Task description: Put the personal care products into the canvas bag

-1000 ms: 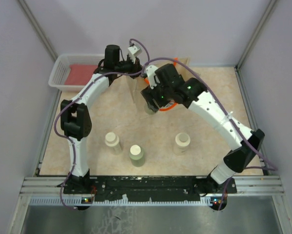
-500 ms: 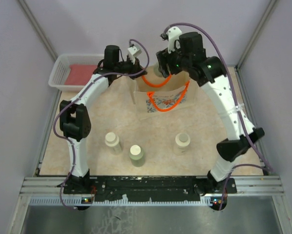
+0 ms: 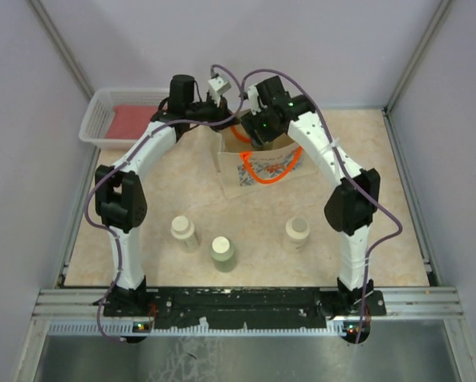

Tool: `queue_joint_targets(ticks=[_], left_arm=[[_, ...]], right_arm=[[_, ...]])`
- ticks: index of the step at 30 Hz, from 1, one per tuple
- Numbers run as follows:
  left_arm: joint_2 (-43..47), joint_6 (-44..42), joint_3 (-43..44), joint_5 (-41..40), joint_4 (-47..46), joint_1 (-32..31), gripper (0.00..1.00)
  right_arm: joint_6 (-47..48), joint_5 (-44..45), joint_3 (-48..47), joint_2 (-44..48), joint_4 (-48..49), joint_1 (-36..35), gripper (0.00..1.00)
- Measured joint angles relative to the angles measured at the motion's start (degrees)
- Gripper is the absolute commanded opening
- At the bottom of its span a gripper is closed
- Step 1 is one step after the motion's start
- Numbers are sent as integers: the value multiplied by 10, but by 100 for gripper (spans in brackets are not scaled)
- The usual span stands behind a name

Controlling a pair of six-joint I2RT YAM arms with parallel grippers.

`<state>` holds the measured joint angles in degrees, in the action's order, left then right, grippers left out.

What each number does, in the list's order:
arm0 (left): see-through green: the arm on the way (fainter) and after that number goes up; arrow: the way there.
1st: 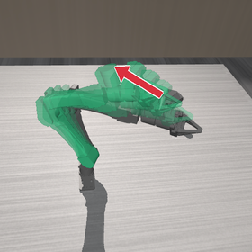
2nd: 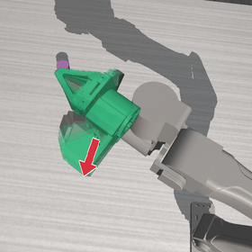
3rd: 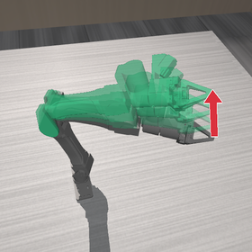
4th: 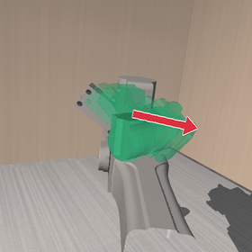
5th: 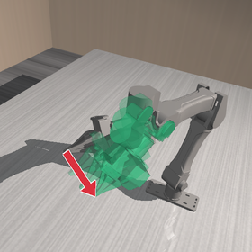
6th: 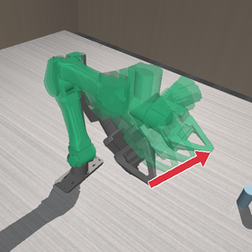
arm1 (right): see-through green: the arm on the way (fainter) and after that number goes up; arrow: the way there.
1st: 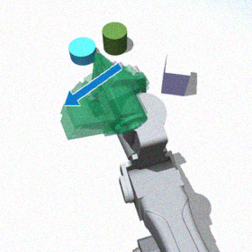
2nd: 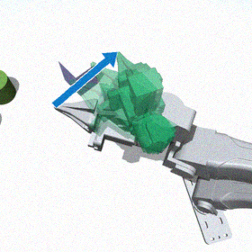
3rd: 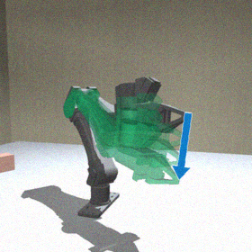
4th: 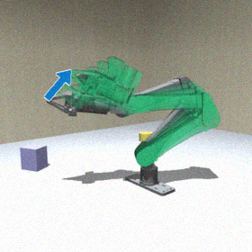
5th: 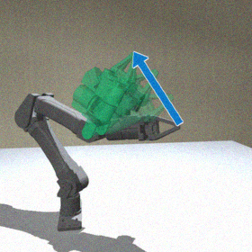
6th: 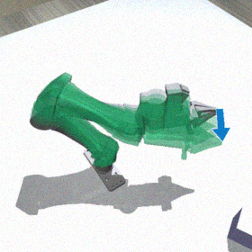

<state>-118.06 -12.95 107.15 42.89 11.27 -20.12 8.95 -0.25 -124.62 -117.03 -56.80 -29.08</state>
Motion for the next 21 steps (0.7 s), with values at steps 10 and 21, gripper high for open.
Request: queue_joint_targets(ticks=[10, 21], left_arm=[[0, -9, 0, 0, 17, 0, 0], [0, -24, 6, -5, 40, 0, 0]], right_arm=[[5, 19, 145, 7, 45, 17, 0], [14, 45, 181, 8, 58, 74, 0]])
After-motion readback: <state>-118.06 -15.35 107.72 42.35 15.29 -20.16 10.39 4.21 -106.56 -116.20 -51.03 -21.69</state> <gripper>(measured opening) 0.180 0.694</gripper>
